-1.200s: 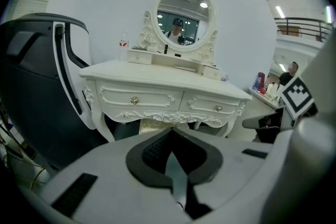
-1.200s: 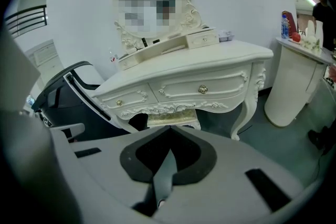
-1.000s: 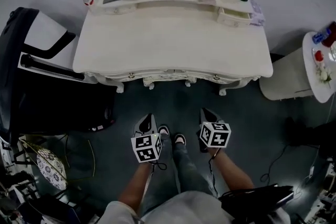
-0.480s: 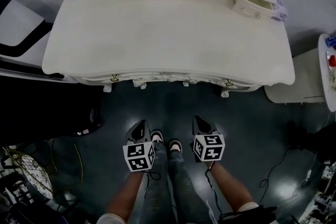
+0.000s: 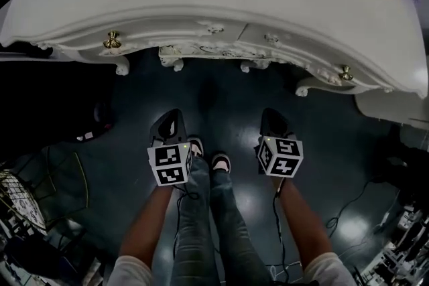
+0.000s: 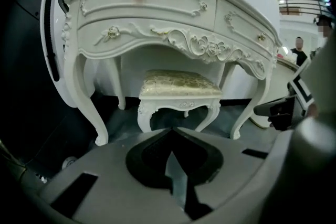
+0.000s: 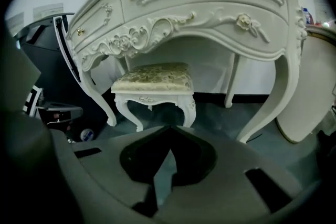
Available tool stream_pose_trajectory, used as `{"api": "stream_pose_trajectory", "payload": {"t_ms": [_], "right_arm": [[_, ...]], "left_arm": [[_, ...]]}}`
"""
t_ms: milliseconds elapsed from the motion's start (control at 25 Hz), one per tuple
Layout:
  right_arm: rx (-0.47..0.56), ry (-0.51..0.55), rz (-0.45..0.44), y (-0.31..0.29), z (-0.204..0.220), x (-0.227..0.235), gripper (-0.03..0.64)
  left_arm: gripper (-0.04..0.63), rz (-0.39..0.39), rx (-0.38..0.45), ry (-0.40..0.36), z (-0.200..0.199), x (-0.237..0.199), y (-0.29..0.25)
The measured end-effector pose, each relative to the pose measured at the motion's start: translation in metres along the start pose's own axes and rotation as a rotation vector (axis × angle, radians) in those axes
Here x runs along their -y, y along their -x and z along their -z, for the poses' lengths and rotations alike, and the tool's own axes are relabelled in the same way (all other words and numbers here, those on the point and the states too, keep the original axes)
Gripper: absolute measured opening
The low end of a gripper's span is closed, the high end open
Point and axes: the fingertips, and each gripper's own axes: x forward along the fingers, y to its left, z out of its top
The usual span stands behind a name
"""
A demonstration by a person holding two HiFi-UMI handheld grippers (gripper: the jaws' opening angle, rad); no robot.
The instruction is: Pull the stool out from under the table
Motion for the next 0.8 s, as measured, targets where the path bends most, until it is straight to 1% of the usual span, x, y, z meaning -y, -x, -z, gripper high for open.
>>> {"api": "stream_pose_trajectory", "payload": {"t_ms": [80,240,280,360,480,600,680,800], "right_arm": [[-0.003,0.016,0.015,-0.018,0.009,0.006,0.000],[0.017,0.040,0.019,-0.050,0.015,0.011,-0.002],[0.025,0.033,0.011,-0.056,0.014,0.011,-0.002],[0.039,0.018,-0.006,-0.066,0.012,0.012,0.000],[0.057,0.019,-0.010,-0.079,0.006,0.016,0.002],[0.063,0.019,0.001,-0.090,-0.001,0.024,0.010],[0.055,0.018,0.015,-0.097,-0.001,0.030,0.060],[0.033,0.029,0.031,-0.108,0.004,0.035,0.080]], "left_arm": [[0.009,0.025,0.017,-0.019,0.010,0.001,-0.018],[0.009,0.040,0.052,-0.117,0.023,0.000,-0.049],[0.009,0.048,0.057,-0.113,0.026,0.000,-0.055],[0.009,0.066,0.057,-0.073,0.030,0.000,-0.064],[0.011,0.045,0.053,-0.037,0.027,-0.008,-0.077],[0.016,0.018,0.066,-0.001,0.019,-0.017,-0.091],[0.054,0.002,0.059,-0.009,0.017,-0.021,-0.101],[0.097,-0.018,0.041,-0.040,0.020,-0.027,-0.115]]}}
